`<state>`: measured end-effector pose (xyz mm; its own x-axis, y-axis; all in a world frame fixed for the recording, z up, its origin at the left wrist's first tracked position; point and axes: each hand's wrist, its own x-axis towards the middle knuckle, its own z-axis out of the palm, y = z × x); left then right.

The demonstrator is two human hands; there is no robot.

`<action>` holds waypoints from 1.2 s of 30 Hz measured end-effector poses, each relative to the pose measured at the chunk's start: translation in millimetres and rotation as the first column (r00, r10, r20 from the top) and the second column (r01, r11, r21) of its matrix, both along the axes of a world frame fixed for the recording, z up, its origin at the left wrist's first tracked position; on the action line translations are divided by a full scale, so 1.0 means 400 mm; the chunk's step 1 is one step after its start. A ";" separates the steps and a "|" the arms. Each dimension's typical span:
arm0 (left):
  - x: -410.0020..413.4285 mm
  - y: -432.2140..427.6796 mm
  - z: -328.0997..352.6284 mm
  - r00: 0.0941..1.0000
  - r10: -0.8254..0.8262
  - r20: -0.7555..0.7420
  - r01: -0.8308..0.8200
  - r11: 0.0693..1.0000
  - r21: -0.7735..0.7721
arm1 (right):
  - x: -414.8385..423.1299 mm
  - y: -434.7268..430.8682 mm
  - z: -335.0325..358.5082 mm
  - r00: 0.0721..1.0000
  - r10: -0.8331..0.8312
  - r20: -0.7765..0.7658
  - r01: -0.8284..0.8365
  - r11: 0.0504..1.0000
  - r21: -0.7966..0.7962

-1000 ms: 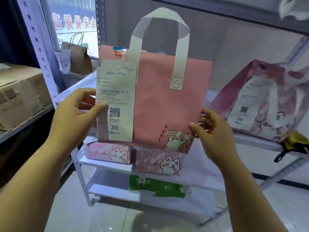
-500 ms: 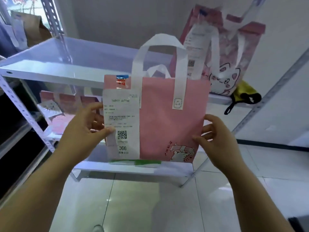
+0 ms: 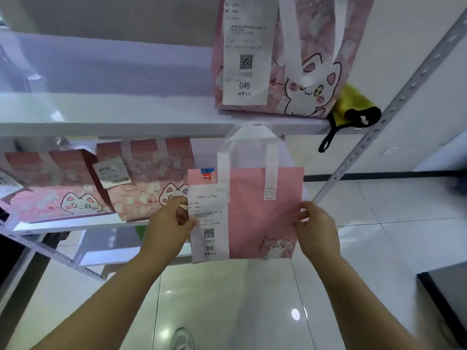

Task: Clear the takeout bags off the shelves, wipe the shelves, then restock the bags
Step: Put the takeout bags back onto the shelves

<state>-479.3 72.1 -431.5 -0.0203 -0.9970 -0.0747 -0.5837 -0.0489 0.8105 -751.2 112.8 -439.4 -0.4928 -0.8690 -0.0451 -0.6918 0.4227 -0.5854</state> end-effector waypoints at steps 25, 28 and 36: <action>-0.177 -0.321 -0.190 0.993 -0.088 -0.076 0.100 0.980 0.173 | -0.158 -0.334 -0.173 0.970 0.100 0.221 -0.132 0.982 0.133; -0.179 -0.303 -0.188 0.993 -0.082 -0.091 0.096 0.982 0.165 | -0.157 -0.329 -0.169 0.983 0.103 0.150 -0.132 0.971 0.200; -0.150 -0.196 -0.131 0.999 -0.046 -0.029 0.048 0.996 0.079 | -0.089 -0.242 -0.091 0.991 0.088 0.101 -0.089 0.996 0.011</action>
<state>-539.3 -6.3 -483.9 -0.0702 -0.9858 -0.1524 -0.5648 -0.0867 0.8207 -787.0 16.2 -475.7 -0.4064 -0.9077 -0.1041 -0.6647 0.3719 -0.6479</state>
